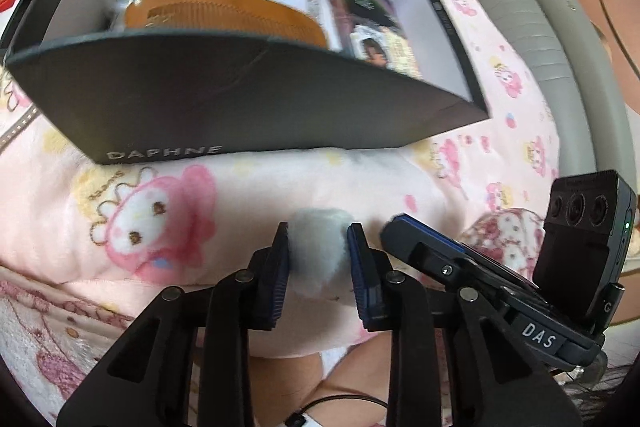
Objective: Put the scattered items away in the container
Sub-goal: 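Lift the white fluffy keychain off the bed beside the box wall, then carry the held keychain over the black box with the left tool, then lower the keychain into the box and open the left tool, then withdraw the left tool from the box toward the black square frame, then grasp the black square frame by its edge with the left tool, then carry the held frame over the black box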
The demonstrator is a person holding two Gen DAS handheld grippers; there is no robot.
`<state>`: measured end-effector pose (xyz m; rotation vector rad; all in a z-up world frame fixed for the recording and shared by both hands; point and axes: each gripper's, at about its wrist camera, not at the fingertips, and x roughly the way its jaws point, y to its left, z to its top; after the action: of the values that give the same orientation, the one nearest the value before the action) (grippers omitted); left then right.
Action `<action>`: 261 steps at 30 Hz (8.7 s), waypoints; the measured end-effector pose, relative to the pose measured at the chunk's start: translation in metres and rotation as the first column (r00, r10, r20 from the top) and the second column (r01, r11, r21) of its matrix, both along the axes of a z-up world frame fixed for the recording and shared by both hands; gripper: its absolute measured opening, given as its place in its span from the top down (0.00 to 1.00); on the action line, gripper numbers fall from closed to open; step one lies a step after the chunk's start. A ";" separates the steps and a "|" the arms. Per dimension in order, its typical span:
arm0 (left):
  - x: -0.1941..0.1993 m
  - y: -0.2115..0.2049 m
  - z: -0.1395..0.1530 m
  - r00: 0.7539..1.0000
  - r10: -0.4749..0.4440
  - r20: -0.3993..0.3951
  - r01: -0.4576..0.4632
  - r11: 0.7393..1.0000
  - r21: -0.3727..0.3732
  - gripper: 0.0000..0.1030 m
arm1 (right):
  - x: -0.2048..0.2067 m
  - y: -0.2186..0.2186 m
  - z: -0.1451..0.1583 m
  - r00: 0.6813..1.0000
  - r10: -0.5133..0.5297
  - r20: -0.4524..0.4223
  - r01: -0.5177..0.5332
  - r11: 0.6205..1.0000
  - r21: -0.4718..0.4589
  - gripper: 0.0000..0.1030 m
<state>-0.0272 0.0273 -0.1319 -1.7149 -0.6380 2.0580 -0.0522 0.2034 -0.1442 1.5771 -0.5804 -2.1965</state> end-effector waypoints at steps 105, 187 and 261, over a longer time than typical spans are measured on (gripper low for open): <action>-0.221 -0.016 0.029 0.966 0.229 -0.120 -0.235 0.971 -0.042 0.69 | -0.222 -0.024 0.028 0.963 0.265 -0.049 -0.243 0.933 0.267 0.70; -0.001 -0.234 0.083 0.866 0.400 -0.299 -0.444 0.891 -0.095 0.43 | -0.045 -0.229 0.088 0.915 0.333 -0.228 -0.243 0.905 0.348 0.44; -0.049 -0.323 -0.013 0.879 0.470 0.085 -0.476 0.877 0.071 0.67 | -0.083 -0.339 -0.012 0.877 0.479 -0.012 -0.467 0.860 0.205 0.74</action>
<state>-0.0759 -0.2958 -0.1453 -1.7019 -1.2617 2.2442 -0.1356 -0.1358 -0.1566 1.5340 0.0560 -1.9524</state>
